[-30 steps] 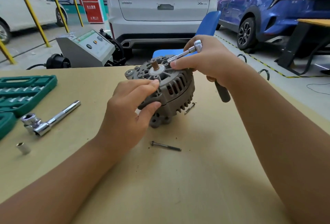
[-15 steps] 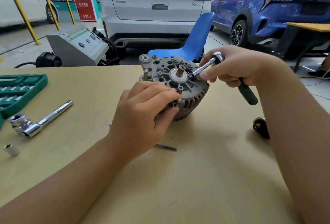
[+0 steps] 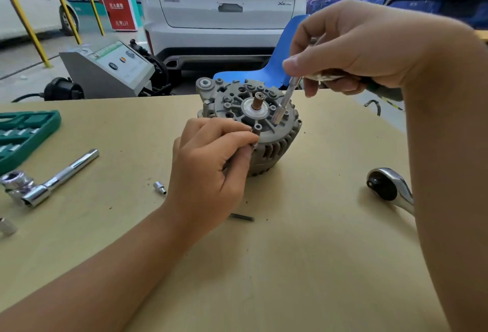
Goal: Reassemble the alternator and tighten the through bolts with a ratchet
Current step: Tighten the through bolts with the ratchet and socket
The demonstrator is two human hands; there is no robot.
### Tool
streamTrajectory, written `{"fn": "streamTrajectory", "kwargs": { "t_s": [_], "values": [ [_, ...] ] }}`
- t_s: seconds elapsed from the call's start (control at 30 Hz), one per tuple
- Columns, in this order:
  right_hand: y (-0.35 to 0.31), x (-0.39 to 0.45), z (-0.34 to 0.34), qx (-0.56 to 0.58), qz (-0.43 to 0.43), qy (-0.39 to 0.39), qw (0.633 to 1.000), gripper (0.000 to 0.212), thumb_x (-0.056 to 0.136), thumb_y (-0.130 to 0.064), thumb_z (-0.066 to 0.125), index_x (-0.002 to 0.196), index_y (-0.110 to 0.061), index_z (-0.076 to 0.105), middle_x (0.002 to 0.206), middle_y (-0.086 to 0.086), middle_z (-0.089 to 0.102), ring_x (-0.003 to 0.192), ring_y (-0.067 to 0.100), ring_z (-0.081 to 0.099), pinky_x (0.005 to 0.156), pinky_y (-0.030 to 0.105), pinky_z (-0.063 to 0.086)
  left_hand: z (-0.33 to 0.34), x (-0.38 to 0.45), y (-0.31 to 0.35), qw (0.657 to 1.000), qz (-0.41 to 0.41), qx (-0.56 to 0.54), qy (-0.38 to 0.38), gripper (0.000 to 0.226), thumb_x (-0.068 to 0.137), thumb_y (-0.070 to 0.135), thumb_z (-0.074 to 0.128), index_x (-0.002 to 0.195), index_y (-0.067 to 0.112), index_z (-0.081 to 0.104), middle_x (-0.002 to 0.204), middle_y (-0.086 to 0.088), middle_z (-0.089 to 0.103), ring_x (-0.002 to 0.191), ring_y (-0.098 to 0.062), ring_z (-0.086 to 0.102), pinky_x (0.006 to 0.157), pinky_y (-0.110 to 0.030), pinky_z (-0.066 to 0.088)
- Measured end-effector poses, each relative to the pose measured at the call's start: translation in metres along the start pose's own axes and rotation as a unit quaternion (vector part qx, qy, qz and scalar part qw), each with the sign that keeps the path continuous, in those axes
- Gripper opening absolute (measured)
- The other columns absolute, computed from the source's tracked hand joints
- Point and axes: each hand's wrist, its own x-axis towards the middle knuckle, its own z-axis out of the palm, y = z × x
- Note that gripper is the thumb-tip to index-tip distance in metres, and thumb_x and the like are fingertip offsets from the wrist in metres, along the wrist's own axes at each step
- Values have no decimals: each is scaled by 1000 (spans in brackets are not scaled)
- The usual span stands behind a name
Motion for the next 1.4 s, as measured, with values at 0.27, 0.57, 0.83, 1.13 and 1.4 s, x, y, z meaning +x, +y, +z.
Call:
{"fn": "streamTrajectory", "kwargs": {
  "t_s": [0.27,0.57,0.83,1.13,1.4],
  "values": [
    [-18,-7,5,-33,-80,-53,995,39,73,-45,81,91,-13,68,70,9,72,43,17,49,37,23,36,3,2,8,998,-52,17,10,16,86,27,81,93,12,78,107,7,71,107,-28,61,81,-55,51],
    [-23,-5,7,-31,-98,-53,993,46,70,-52,81,95,-15,69,74,8,74,48,19,54,41,27,43,1,1,9,999,-37,29,6,26,84,31,82,102,13,76,108,7,69,106,-28,61,81,-54,52],
    [-25,-7,8,-15,-115,-19,993,48,70,-52,80,95,-13,67,75,10,74,47,17,51,41,25,43,3,0,7,999,-18,51,1,12,91,17,74,100,11,78,109,0,72,105,-31,61,80,-54,50],
    [-25,-9,5,-10,-120,-41,992,49,69,-50,81,94,-11,67,73,12,73,45,18,52,39,26,42,0,-2,6,998,-13,54,-5,15,94,12,64,102,9,76,113,-1,71,110,-31,60,83,-57,48],
    [-30,-4,17,-36,-117,-96,988,44,71,-44,86,92,-10,68,73,14,72,43,17,50,39,27,40,1,-1,9,998,-62,15,19,19,85,27,80,94,12,72,110,6,68,109,-25,61,80,-55,54]
  ]
}}
